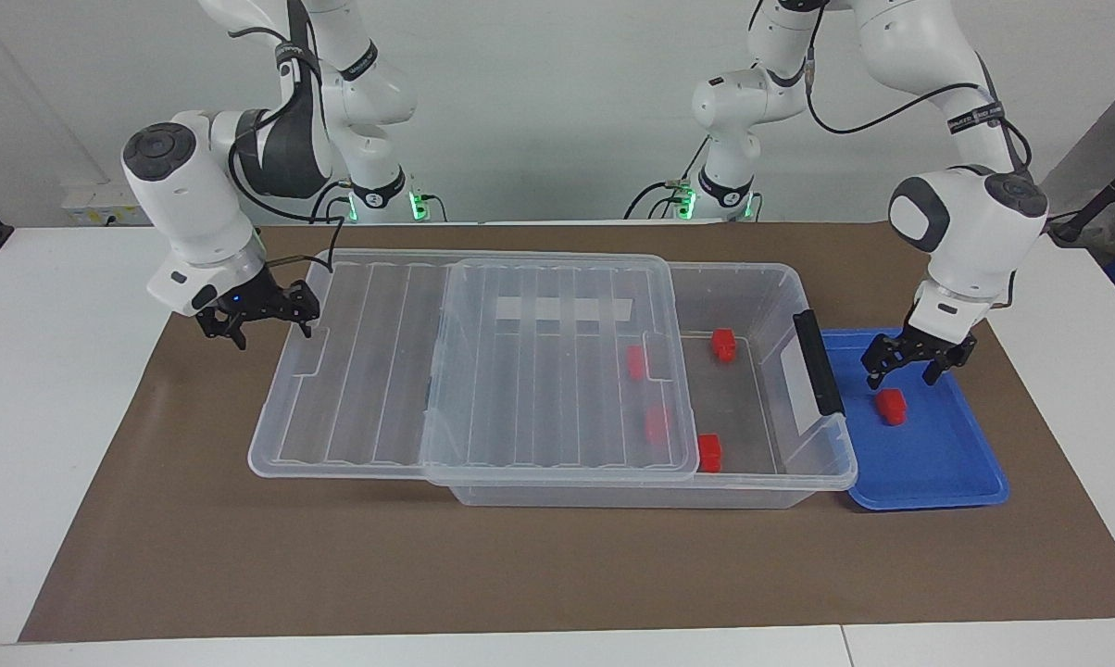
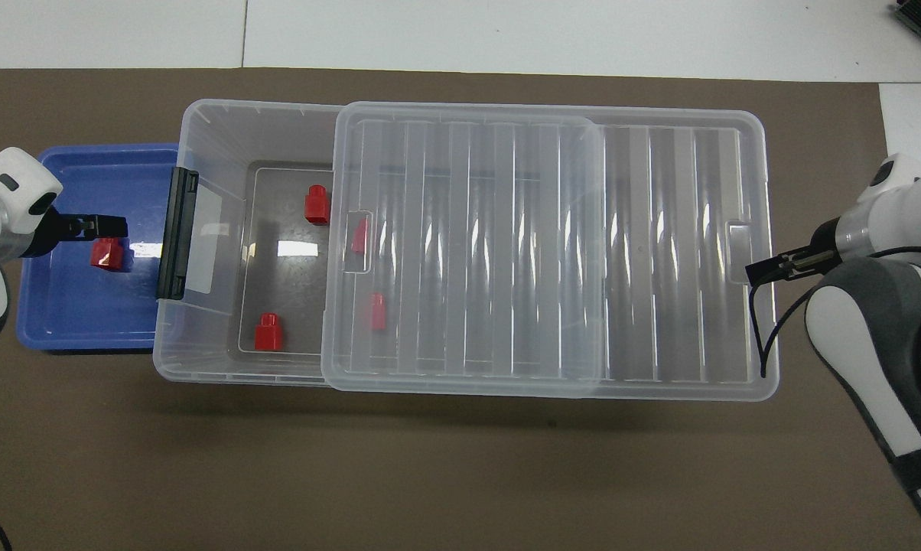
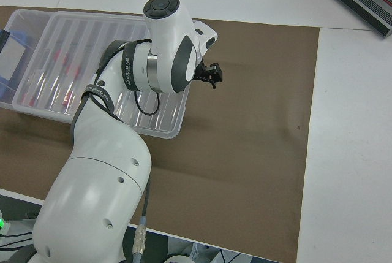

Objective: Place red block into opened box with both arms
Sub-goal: 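Slide the clear lid with the right gripper away from the left gripper, then open the right gripper and draw it back from the lid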

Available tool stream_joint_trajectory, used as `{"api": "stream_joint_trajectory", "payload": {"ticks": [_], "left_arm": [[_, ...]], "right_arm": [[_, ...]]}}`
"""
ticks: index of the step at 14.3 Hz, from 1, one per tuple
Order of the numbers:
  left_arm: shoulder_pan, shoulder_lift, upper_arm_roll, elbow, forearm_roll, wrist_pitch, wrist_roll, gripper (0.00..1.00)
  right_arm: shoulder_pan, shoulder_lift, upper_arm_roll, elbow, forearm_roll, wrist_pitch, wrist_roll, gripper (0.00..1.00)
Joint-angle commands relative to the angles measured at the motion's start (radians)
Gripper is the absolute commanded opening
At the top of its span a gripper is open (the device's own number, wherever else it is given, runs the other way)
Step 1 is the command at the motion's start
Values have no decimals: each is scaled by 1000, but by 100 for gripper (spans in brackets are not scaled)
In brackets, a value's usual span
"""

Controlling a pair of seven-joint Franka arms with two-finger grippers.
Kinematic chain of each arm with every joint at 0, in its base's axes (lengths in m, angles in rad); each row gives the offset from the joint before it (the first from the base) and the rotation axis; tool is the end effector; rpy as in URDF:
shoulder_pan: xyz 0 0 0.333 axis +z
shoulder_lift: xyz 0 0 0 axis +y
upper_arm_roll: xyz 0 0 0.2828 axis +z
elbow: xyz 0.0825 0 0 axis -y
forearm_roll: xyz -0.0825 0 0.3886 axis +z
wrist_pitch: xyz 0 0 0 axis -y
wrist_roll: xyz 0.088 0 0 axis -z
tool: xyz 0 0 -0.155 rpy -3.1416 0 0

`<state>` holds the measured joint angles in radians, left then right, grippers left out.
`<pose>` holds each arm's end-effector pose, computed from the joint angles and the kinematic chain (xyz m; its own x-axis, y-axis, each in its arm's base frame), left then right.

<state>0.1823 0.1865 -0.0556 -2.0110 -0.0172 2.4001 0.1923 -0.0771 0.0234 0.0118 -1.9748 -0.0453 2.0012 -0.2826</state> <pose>0.6092 0.0772 0.3006 0.9779 -0.0525 0.2022 -0.0506 -0.9986 -0.0147 0.5639 -0.0416 0.3732 0.9723 0.2338 -0.0089 0.2339 -0.9714 0.0400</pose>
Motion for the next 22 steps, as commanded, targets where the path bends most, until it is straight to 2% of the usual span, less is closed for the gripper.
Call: {"api": "stream_joint_trajectory", "payload": {"ticks": [1, 8, 13, 15, 17, 19, 22], "left_arm": [[29, 59, -7, -9, 11, 92, 65, 100], [51, 111, -6, -12, 13, 129, 128, 100], [55, 114, -6, -20, 14, 134, 197, 99], [57, 113, -6, -35, 14, 158, 197, 88], [55, 113, -6, -61, 14, 197, 199, 78], [55, 113, -6, -64, 14, 202, 199, 64], [55, 113, -4, -64, 14, 202, 210, 61]], "right_arm": [[-36, -17, 7, -26, -16, 33, -62, 99], [-49, -16, 8, -7, -5, 30, -56, 99], [-12, -40, 10, 68, -1, -13, 121, 100], [23, -53, 10, 108, -1, -59, 238, 100], [59, -48, 10, 206, -5, -140, 362, 100], [72, -40, 10, 276, -7, -198, 453, 100], [73, -40, 11, 342, -5, -260, 476, 100]]}}
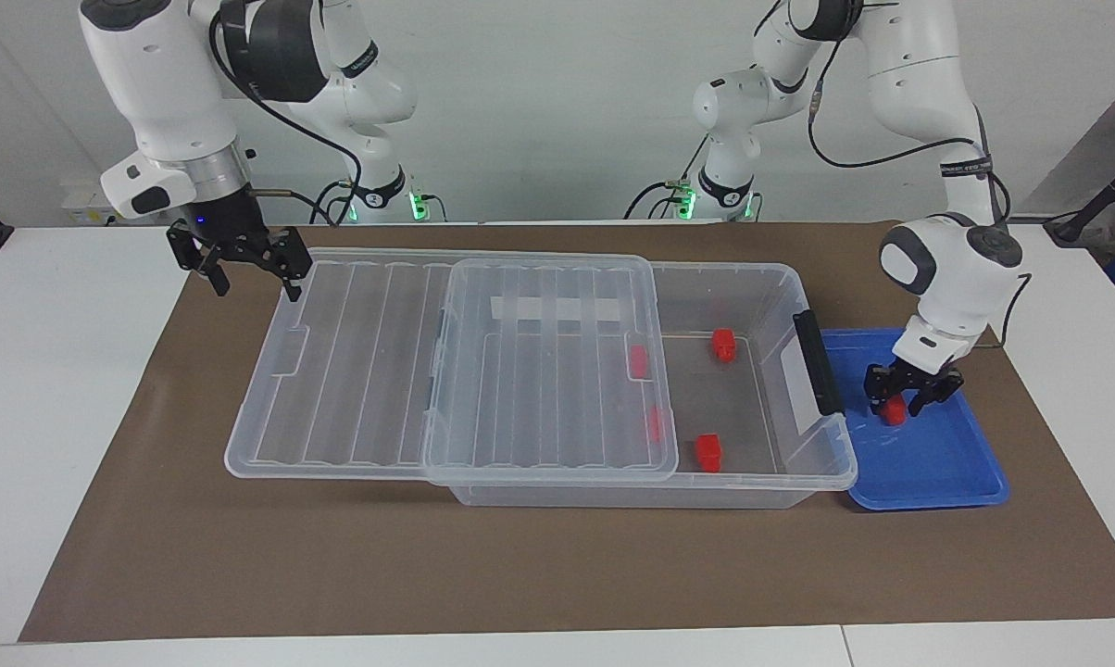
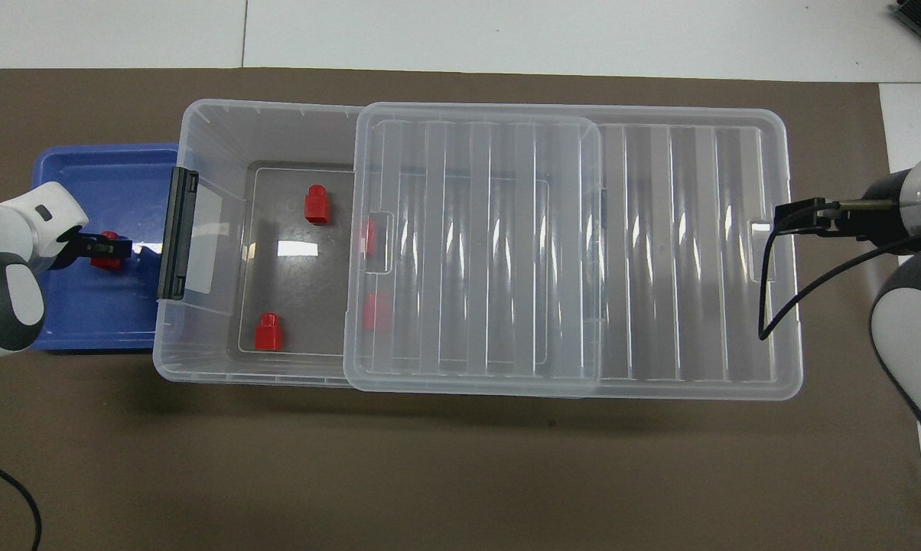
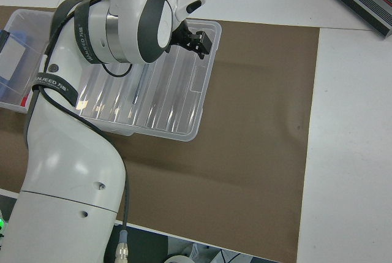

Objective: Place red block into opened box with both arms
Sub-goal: 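Open the right gripper and draw it back from the lid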

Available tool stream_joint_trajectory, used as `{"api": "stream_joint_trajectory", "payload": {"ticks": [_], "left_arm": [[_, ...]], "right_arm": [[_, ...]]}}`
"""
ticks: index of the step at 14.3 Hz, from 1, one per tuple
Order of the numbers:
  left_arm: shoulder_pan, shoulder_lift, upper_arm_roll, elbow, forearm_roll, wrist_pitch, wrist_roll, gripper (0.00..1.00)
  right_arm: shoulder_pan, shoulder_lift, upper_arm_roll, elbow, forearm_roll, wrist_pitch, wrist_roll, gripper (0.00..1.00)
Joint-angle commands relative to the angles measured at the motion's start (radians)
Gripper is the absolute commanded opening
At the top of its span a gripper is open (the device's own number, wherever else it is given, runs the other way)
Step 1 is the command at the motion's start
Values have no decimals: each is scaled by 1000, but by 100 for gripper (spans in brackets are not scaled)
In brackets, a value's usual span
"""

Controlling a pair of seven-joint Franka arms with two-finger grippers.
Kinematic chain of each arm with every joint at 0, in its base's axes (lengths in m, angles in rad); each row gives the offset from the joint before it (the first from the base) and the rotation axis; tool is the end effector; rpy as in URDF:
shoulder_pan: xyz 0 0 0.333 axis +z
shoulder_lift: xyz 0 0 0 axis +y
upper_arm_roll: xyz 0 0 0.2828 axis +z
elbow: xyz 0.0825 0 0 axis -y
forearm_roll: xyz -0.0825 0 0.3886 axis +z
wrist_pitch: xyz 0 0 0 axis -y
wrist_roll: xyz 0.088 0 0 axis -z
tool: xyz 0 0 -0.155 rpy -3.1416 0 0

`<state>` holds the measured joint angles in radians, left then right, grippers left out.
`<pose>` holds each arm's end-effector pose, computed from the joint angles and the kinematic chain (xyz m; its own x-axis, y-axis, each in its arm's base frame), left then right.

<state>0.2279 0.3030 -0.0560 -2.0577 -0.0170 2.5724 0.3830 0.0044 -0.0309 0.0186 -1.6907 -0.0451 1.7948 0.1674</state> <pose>0.6049 0.1047 0.2276 0.9593 -0.1934 0.2057 -0.1867 -0.9810 -0.0520 0.5762 0.0074 0.5242 0.9810 -0.1340 0.1401 -0.1384 -0.9901 0.0225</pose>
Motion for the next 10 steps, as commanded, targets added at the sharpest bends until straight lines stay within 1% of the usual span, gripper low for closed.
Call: {"api": "stream_joint_trajectory", "payload": {"ticks": [1, 3, 5, 6, 7, 8, 9, 10], "left_arm": [[10, -4, -4, -16, 14, 29, 20, 61], [11, -4, -4, -16, 14, 29, 20, 61], [11, -4, -4, -16, 14, 29, 20, 54], [11, -4, -4, -16, 15, 31, 22, 49], [11, -4, -4, -16, 16, 29, 22, 41], [11, -4, -4, -16, 16, 29, 22, 23], [10, -2, -4, -15, 16, 29, 22, 15], [10, -2, -4, -9, 16, 22, 22, 11]], "right_arm": [[-9, 13, 4, 80, -6, -89, 26, 100], [-11, 13, 4, 108, -6, -139, 26, 100], [-11, 16, 4, 125, -6, -160, 26, 100], [-14, 17, 3, 126, -6, -163, 26, 100], [-18, 17, 3, 125, -6, -167, 26, 100], [-23, 17, 3, 123, -6, -167, 26, 100], [-24, 16, 0, 118, -6, -166, 26, 100], [-26, 14, -3, 115, -6, -164, 24, 100]]}}
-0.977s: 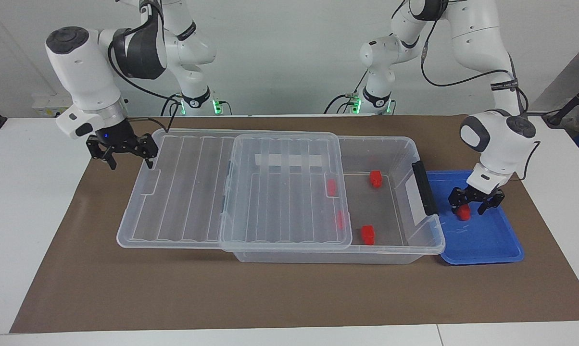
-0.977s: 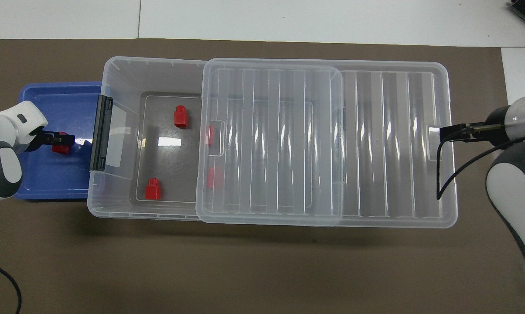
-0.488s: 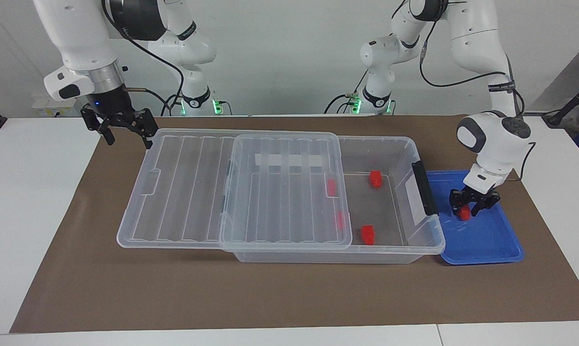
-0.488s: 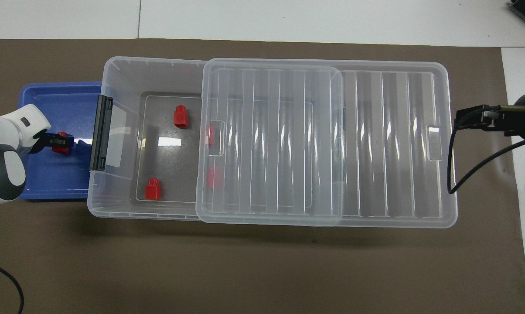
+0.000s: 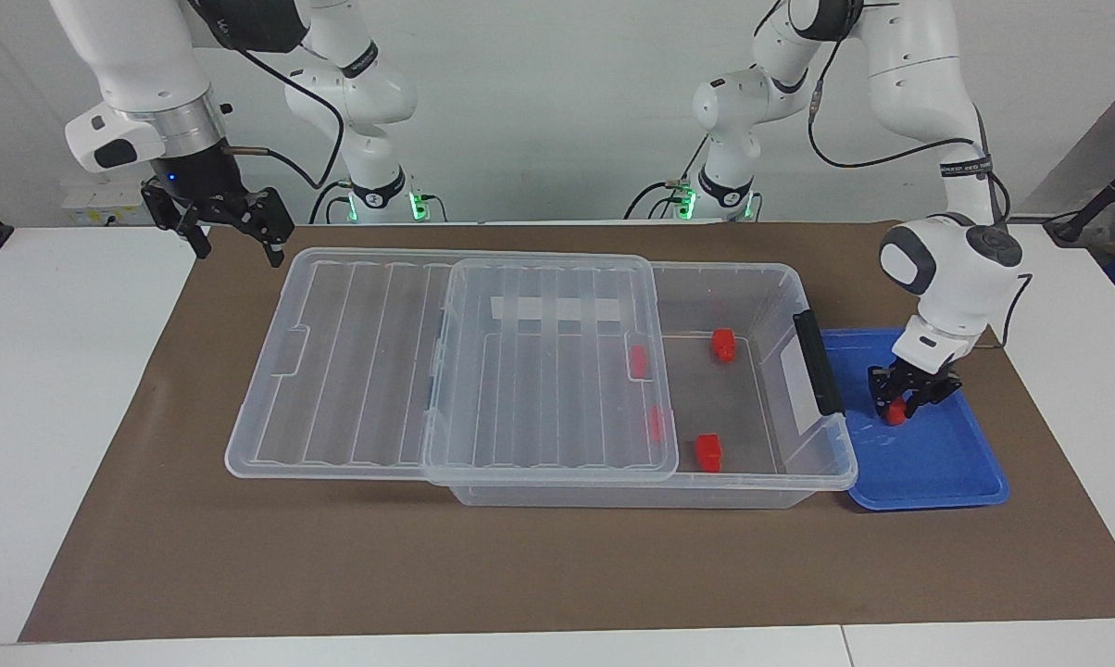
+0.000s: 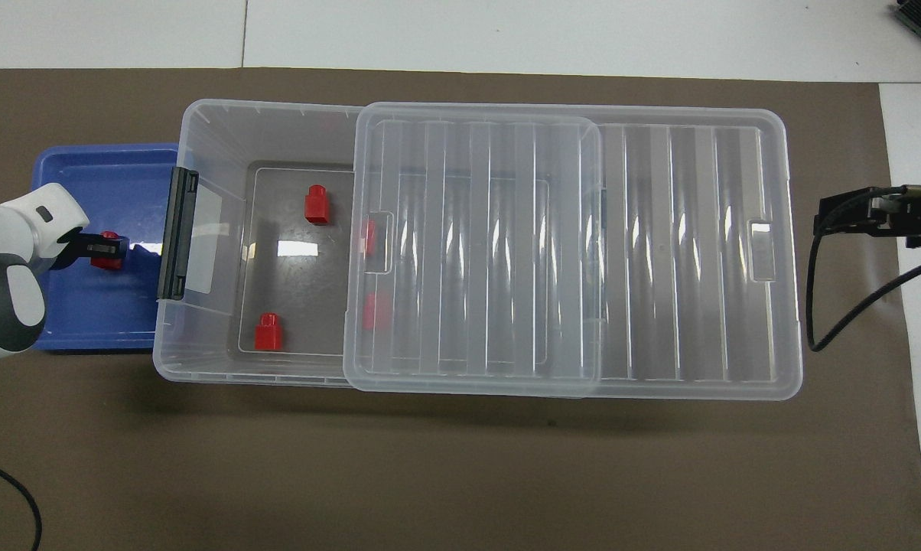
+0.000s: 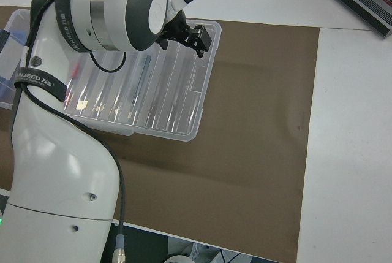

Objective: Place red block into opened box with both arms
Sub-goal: 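Open the right gripper and draw it back from the lid, then lift the red block out of the blue tray with the left gripper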

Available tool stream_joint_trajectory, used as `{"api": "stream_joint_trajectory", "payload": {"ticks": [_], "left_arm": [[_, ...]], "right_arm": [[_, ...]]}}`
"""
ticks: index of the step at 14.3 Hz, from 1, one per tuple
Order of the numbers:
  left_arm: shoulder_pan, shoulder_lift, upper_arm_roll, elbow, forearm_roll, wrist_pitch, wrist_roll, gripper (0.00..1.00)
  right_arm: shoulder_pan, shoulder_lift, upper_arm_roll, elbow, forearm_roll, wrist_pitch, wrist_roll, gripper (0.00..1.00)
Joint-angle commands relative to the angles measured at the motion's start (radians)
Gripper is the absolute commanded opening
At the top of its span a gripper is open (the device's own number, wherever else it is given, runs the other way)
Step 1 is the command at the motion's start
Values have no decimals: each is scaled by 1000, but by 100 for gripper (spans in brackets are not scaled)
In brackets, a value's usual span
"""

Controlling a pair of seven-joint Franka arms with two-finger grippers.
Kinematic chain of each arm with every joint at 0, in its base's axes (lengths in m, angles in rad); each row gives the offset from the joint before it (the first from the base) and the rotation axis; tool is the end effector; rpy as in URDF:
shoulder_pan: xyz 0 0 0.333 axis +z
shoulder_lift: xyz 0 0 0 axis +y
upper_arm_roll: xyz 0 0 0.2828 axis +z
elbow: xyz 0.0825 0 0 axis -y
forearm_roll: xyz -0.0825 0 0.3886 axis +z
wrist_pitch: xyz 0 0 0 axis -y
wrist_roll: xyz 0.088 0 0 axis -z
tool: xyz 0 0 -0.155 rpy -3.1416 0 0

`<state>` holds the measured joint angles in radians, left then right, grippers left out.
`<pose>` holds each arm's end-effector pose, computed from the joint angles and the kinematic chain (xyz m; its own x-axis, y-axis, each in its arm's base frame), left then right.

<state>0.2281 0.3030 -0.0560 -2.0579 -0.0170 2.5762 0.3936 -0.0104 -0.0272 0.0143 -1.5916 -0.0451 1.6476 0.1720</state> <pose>0.6053 0.1049 0.2280 0.9566 -0.2037 0.2084 -0.1963 -0.9790 -0.0555 0.5634 -0.0044 0.5559 0.9824 -0.1637 0.0896 -0.1670 -0.9855 0.0306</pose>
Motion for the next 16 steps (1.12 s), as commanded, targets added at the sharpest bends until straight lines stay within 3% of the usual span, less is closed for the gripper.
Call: {"api": "stream_joint_trajectory", "payload": {"ticks": [1, 2, 3, 5, 7, 9, 13, 14, 16], "left_arm": [[10, -2, -4, 5, 15, 4, 7, 9], [10, -4, -4, 31, 14, -39, 2, 0], [10, -10, -5, 82, 12, -126, -4, 0], [-9, -45, -7, 250, 6, -428, -83, 0], [-35, -44, -18, 489, 3, -751, -216, 0], [-91, -39, -19, 619, -26, -945, -382, 0], [-266, -54, -33, 634, -110, -952, -884, 0], [-330, -67, -39, 627, -106, -886, -979, 0], [-406, -112, -39, 505, -95, -722, -1099, 0]], "right_arm": [[-11, 7, -2, 12, -6, -14, 18, 100], [-13, 6, -2, 10, -6, -12, 14, 100], [-13, 6, -2, 9, -1, -12, 12, 100], [-14, 4, -5, 9, 1, -14, 12, 100], [-14, 3, -5, 4, 1, -18, 14, 100], [-13, 1, -5, 1, 1, -17, 12, 100], [-10, 1, -4, 1, 1, -17, 11, 100], [-11, 1, -4, 1, 1, -17, 12, 100], [-11, 1, -4, 1, 1, -17, 11, 100]]}}
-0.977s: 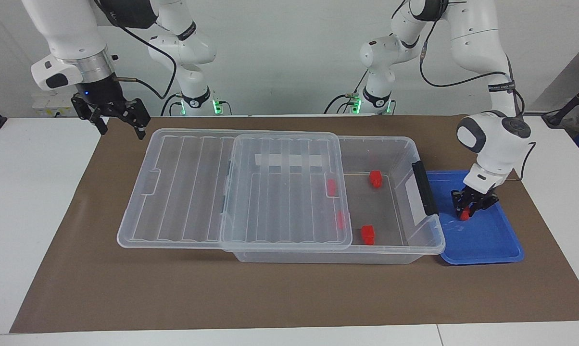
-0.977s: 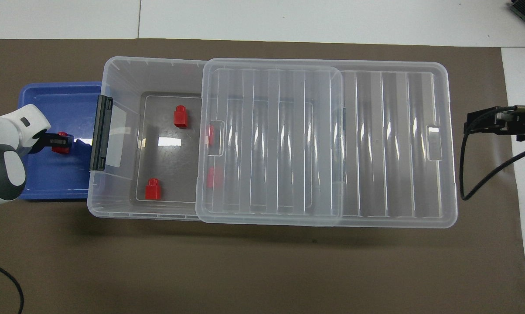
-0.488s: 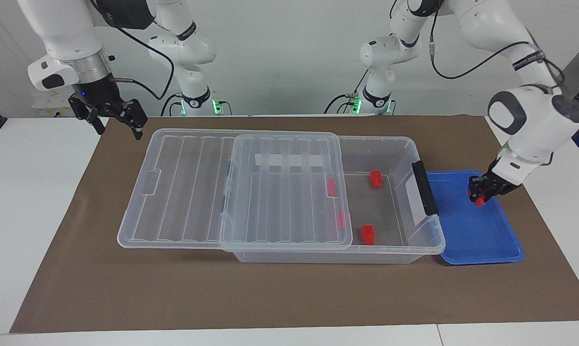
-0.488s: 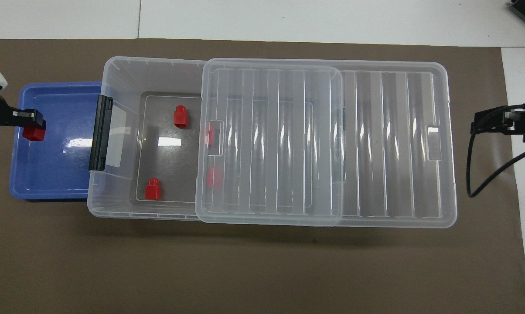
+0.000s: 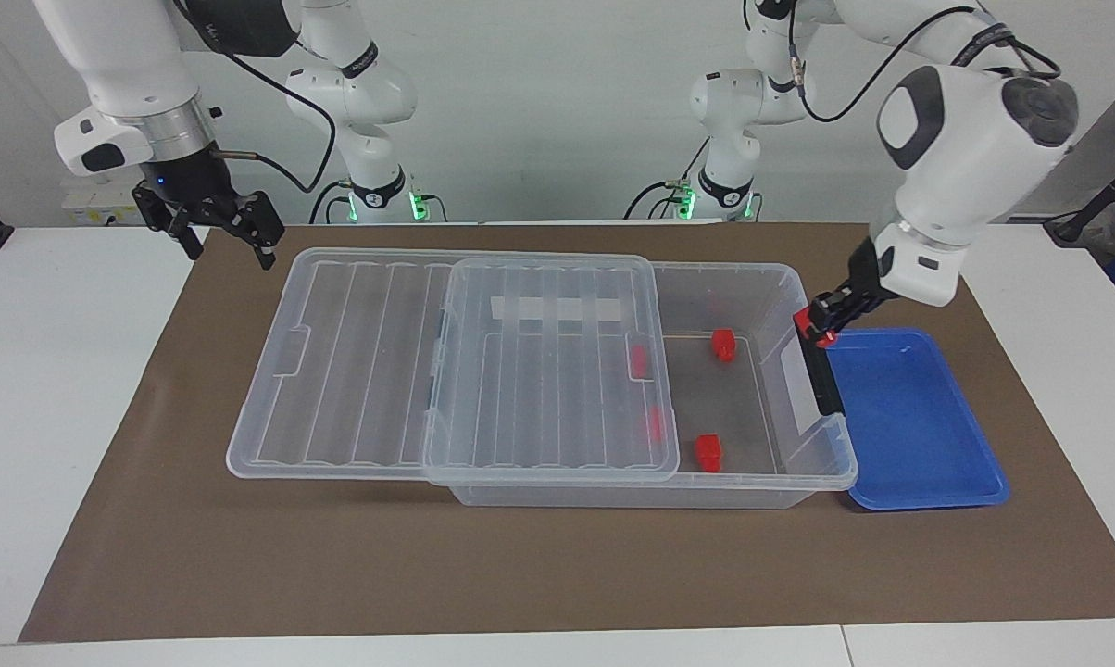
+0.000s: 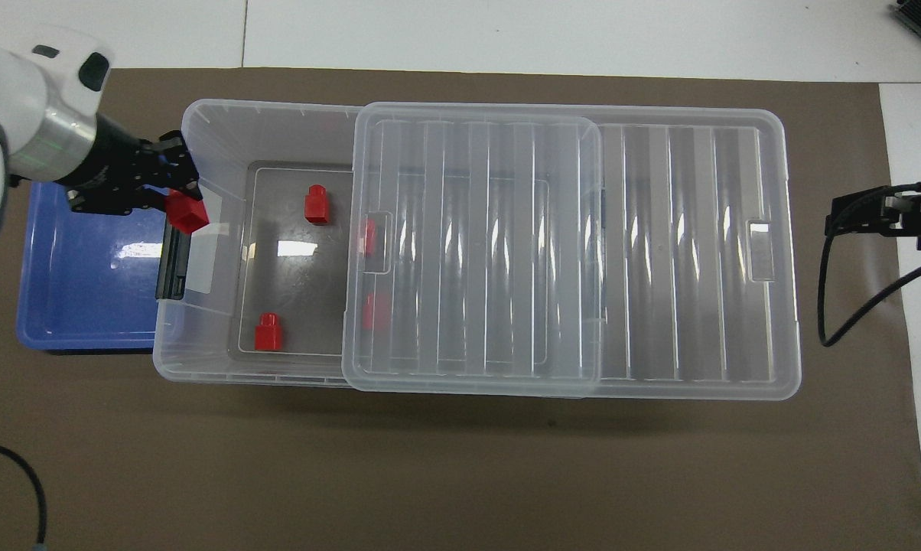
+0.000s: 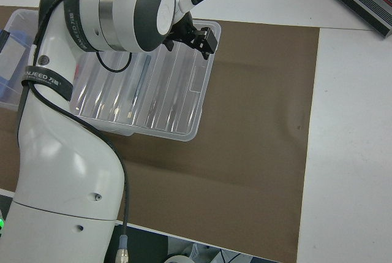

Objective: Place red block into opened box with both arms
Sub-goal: 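Carry the red block over the open box with the left gripper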

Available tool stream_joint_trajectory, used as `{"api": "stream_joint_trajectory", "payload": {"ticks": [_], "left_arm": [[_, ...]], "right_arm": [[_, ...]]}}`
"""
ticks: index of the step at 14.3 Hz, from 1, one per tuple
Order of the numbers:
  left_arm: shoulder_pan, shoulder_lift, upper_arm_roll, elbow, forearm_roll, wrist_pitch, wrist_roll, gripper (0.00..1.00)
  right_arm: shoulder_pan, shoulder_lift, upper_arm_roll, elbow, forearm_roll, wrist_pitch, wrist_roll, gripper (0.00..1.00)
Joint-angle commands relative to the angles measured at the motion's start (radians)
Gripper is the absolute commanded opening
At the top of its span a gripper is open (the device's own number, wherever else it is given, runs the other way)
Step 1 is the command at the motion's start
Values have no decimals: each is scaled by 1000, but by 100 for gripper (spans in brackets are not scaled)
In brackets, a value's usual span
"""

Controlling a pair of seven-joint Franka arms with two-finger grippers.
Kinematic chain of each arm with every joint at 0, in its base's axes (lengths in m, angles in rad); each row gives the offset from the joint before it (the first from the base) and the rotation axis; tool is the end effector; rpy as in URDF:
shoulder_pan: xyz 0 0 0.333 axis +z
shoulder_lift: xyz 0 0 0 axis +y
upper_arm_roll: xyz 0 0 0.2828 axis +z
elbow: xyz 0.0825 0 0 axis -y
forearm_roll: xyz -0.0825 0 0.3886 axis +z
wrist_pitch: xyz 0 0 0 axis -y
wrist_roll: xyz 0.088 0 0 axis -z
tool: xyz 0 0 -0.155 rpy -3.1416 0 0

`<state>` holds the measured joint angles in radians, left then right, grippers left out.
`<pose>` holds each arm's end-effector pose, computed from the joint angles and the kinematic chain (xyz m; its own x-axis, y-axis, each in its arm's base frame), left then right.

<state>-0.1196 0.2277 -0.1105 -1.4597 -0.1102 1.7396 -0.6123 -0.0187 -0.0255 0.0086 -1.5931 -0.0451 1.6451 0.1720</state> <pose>0.6167 -0.1545 0.4784 0.9209 0.3882 -0.0344 0.3890 -0.9106 0.1395 0.5632 -0.0123 0.5540 0.9805 -0.1776 0.0840 -0.1807 -0.9830 0.0314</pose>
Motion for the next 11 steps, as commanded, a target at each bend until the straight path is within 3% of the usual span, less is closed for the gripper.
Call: {"api": "stream_joint_trajectory", "payload": {"ticks": [1, 4, 8, 11], "left_arm": [[-86, -69, 15, -194, 21, 202, -95, 0], [-117, -103, 14, -431, 161, 478, -80, 0], [-98, -88, 17, -498, 179, 540, 107, 0], [-112, -59, 17, -646, 179, 752, 108, 0]], "right_arm": [[-3, -1, 2, 2, 1, -14, 11, 100], [-3, -1, 2, 2, 1, -14, 11, 100], [-4, -1, 2, 2, 1, -11, 12, 100], [-4, -1, 1, 2, 1, -11, 12, 100]]}}
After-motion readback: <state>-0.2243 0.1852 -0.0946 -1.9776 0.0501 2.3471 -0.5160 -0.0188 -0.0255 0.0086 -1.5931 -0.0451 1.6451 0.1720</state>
